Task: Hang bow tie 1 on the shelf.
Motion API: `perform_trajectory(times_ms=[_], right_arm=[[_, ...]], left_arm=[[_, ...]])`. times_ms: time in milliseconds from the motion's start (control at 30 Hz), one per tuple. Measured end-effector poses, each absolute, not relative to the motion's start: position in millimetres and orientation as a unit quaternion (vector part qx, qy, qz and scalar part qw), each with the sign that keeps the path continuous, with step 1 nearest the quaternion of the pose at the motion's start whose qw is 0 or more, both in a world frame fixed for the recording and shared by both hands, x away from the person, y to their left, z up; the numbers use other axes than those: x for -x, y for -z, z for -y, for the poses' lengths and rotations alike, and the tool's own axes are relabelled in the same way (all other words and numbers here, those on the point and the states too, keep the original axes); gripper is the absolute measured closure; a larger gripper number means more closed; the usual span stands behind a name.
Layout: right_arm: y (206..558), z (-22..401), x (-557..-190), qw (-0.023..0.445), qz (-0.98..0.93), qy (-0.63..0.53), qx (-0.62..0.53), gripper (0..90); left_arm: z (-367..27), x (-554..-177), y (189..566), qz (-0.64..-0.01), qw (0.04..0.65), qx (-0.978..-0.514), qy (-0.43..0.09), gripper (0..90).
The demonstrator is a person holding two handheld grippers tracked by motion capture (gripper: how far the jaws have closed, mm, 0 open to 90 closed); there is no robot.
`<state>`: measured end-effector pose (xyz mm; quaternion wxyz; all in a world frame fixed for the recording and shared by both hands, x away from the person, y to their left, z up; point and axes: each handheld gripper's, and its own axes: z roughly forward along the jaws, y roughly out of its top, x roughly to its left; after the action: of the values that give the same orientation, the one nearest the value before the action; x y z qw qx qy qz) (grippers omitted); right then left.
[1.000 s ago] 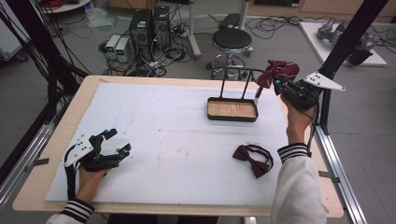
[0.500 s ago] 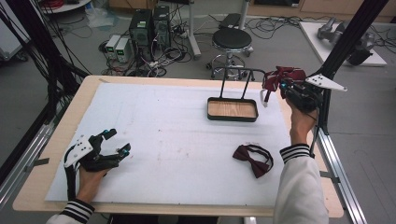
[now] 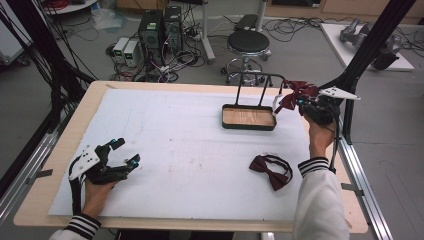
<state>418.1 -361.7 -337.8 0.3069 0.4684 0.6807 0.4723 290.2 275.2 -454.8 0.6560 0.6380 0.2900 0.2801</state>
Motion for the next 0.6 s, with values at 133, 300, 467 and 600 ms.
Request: perform_trajectory(times_ms=[133,300,467,600], right_arm=[[343,358,-422,0.296,-0.693,-0.463,-0.467,86.8],[350,354,-425,0.282,-0.703,-0.448,-0.476,86.8],[356,356,-425,0.27,-0.708,-0.444,-0.478,86.7],[361,357,-424,0.265,-0.705,-0.448,-0.482,86.7]], left_arm=[[-275,-290,455,-0.288,0.657,-0.637,-0.282,16.0],[-276,-289,455,-0.286,0.66,-0.634,-0.284,16.0],[-276,-288,456,-0.286,0.662,-0.631,-0.285,15.9],[-276,-288,456,-0.286,0.662,-0.631,-0.286,16.0]])
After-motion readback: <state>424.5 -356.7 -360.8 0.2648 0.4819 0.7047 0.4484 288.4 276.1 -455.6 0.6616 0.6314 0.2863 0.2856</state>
